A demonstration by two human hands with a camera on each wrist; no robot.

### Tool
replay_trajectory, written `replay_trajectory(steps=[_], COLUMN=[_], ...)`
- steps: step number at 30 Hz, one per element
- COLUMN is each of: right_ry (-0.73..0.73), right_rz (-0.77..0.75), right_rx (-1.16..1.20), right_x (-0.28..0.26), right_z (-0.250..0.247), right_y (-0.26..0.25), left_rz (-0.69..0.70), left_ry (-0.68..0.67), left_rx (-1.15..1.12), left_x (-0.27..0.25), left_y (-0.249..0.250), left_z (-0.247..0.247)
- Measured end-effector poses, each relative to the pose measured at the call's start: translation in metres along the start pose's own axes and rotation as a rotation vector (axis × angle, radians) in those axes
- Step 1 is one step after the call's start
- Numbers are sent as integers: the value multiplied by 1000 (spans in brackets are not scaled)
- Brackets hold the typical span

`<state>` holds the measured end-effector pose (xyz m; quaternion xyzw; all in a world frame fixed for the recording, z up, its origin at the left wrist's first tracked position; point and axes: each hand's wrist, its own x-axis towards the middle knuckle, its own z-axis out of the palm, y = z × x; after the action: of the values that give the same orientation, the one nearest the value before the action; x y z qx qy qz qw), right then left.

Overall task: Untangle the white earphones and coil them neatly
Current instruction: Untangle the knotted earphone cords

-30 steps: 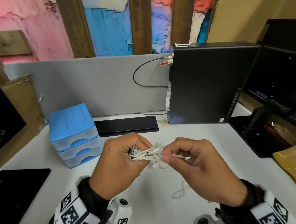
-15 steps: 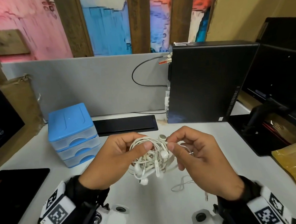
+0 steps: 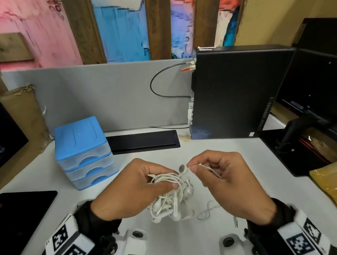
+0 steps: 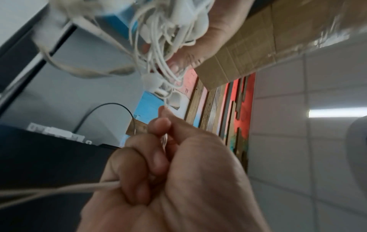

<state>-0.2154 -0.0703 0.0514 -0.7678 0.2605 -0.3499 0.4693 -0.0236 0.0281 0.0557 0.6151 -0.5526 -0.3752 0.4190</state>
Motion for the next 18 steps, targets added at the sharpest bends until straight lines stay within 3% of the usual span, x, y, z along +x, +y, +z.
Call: replay_trajectory(steps=[6, 14, 18], right_ry=[-3, -78, -114], right_rz=[12, 56, 87], right_rx=[-57, 29, 109], right_x=[0, -1, -1], right_z=[-3, -5, -5], right_y=[-4, -11, -12], left_rz=[75, 55, 56], left_ry=[138, 25, -103], left_rx=[-218, -282, -285], left_x=[5, 6, 4], left_y=[-2, -4, -6], left_z=[-2, 0, -8])
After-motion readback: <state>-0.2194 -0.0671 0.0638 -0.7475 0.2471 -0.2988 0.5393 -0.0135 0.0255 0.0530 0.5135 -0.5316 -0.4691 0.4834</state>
